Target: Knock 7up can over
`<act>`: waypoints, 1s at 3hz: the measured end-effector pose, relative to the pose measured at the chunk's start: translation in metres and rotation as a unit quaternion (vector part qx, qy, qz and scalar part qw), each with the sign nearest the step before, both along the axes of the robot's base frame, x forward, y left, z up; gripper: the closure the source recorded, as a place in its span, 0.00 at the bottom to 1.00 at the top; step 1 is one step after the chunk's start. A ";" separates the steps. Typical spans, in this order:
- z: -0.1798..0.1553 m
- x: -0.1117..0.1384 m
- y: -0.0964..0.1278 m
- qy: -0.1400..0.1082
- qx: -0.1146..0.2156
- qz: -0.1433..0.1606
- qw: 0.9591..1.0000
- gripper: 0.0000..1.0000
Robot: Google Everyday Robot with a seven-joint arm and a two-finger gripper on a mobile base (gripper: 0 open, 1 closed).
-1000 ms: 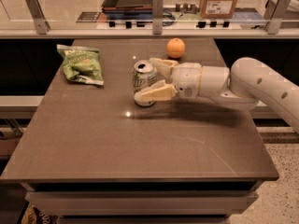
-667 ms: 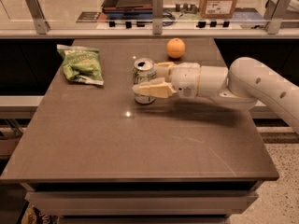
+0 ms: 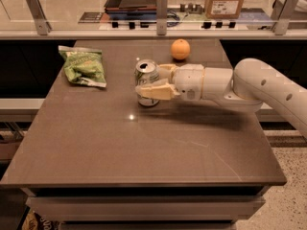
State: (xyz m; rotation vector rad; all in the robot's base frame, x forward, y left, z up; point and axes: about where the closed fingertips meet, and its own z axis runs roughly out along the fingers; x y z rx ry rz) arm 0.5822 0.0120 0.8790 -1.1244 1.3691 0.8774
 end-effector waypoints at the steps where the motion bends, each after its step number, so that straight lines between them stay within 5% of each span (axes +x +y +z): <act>1: 0.000 -0.001 0.002 0.000 0.000 0.002 1.000 1.00; 3: 0.014 0.016 -0.031 0.013 -0.066 -0.020 0.998 1.00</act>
Offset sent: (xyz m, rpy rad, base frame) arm 0.0143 -0.0404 0.0109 -0.1256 0.0369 -0.0549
